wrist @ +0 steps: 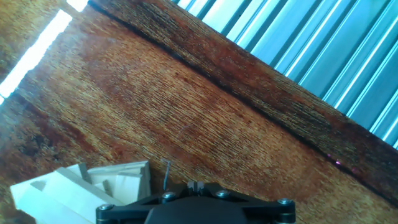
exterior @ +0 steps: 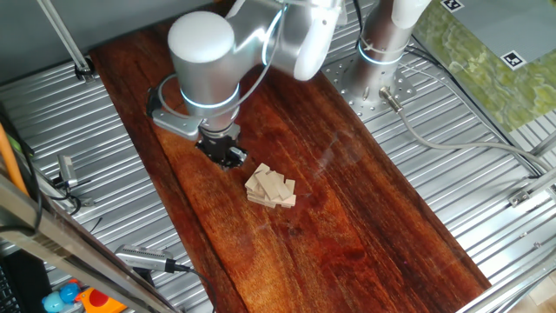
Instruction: Play Jenga
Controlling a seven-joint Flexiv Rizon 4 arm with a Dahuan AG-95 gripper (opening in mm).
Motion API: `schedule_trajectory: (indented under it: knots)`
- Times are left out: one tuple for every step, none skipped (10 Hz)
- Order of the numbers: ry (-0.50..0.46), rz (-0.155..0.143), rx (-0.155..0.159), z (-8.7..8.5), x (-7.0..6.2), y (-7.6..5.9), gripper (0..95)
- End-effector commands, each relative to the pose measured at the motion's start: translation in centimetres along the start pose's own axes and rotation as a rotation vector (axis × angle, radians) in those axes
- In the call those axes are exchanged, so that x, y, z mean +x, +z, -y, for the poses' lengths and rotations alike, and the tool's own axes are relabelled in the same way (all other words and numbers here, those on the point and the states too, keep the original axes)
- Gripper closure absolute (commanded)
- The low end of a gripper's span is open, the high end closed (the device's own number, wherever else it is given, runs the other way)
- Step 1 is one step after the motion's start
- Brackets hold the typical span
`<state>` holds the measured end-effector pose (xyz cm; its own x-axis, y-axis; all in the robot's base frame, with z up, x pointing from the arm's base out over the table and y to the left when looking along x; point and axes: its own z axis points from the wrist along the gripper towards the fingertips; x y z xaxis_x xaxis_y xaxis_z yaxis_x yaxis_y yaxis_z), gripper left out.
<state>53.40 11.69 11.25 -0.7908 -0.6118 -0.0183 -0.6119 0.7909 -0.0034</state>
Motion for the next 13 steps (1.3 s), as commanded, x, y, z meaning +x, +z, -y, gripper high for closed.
schedule_trajectory:
  knots:
    - [0.003, 0.001, -0.004, 0.2, 0.01, 0.77, 95.0]
    - [0.017, 0.0, -0.017, 0.29, 0.1, 0.99, 95.0]
    - [0.029, -0.009, -0.029, 0.33, 0.17, 1.03, 95.0]
    - [0.028, -0.012, -0.035, 0.35, 0.17, 1.1, 95.0]
    - [0.027, -0.017, -0.036, 0.35, 0.18, 1.11, 95.0]
    - [0.026, -0.021, -0.037, 0.36, 0.21, 1.09, 95.0]
    - [0.023, -0.023, -0.036, 0.37, 0.22, 1.08, 95.0]
    - [0.006, -0.019, -0.04, 0.37, 0.24, 1.08, 95.0]
    - [-0.007, -0.021, -0.036, 0.37, 0.25, 1.07, 95.0]
    - [-0.008, -0.022, -0.035, 0.37, 0.25, 1.07, 95.0]
    - [-0.015, -0.023, -0.035, 0.37, 0.24, 1.06, 95.0]
    - [-0.019, -0.024, -0.035, 0.37, 0.24, 1.06, 95.0]
    - [-0.02, -0.017, -0.044, 0.37, 0.24, 1.06, 95.0]
